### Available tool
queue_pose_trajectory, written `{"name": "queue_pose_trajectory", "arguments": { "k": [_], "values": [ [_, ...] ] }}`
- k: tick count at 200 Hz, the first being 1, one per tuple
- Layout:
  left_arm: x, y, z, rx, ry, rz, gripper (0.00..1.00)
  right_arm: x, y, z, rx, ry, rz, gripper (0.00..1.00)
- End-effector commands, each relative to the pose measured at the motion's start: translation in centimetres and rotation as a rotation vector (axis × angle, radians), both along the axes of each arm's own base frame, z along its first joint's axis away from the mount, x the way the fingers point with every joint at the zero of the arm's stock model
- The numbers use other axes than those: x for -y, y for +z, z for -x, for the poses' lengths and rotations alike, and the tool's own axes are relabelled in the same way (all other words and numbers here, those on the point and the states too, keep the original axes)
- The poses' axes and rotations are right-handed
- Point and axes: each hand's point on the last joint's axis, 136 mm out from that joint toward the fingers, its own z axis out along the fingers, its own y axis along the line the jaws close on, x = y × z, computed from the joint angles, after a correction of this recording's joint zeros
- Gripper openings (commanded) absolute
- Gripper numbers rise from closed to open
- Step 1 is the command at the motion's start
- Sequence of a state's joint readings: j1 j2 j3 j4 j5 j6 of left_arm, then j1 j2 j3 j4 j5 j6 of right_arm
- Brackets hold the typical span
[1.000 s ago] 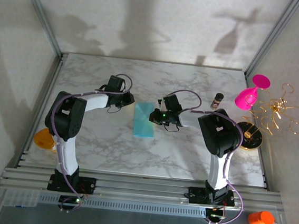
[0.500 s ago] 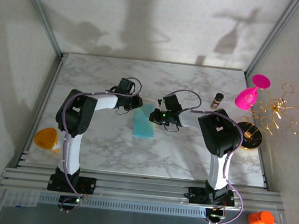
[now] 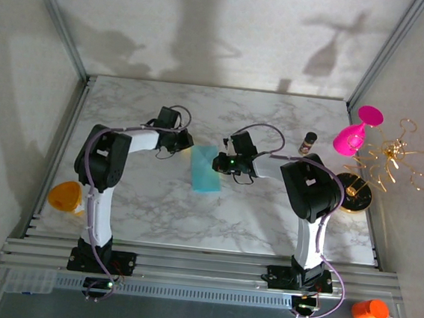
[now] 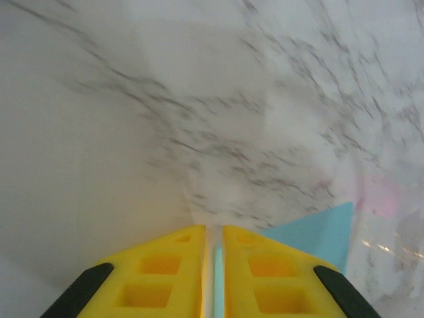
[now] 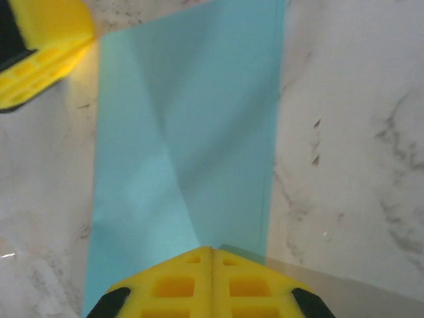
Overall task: Fold a paper plane with a square sheet of paper (pick it up from the middle)
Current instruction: First fold the square sheet of paper in half at the center of the table, then hold the square sheet of paper at the center of the table.
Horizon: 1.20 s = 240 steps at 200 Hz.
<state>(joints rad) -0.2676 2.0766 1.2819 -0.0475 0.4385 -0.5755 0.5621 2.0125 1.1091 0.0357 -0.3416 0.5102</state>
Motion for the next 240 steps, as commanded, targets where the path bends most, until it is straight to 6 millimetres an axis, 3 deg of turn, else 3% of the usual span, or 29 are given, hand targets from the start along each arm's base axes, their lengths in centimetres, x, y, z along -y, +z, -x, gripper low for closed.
{"name": "queue_pose_trajectory", "arguments": {
  "k": [1,20,45,66,88,151,205,240],
  "values": [
    [-2.8,3.0,-0.6,0.04,0.054,-0.044,0.16,11.3,-9.9,5.4,-0.242,-0.037,0.517,0.0],
    [-2.0,4.8,-0.2,0.068,0.047,0.006,0.16,10.2,-8.8,4.4,-0.197,0.022,0.482,0.0],
    [0.4,5.6,1.5,0.071,0.016,0.128,0.16,8.3,-7.5,3.6,-0.142,0.116,0.415,0.0],
    [3.3,5.0,3.0,0.047,-0.044,0.188,0.16,7.0,-6.6,3.7,-0.116,0.192,0.356,0.0],
    [4.6,3.0,3.9,0.009,-0.067,0.146,0.16,6.1,-5.7,4.0,-0.095,0.256,0.303,0.01],
    [4.9,-1.4,4.7,-0.088,-0.058,0.1,0.14,4.8,-4.3,3.7,-0.069,0.308,0.253,0.02],
    [4.0,-3.0,5.5,-0.121,-0.044,0.04,0.13,0.3,4.2,1.3,-0.011,0.223,-0.009,0.09],
    [3.8,-3.3,5.7,-0.129,-0.04,0.03,0.13,-1.2,5.2,2.4,-0.069,0.132,-0.08,0.08]
  ]
}}
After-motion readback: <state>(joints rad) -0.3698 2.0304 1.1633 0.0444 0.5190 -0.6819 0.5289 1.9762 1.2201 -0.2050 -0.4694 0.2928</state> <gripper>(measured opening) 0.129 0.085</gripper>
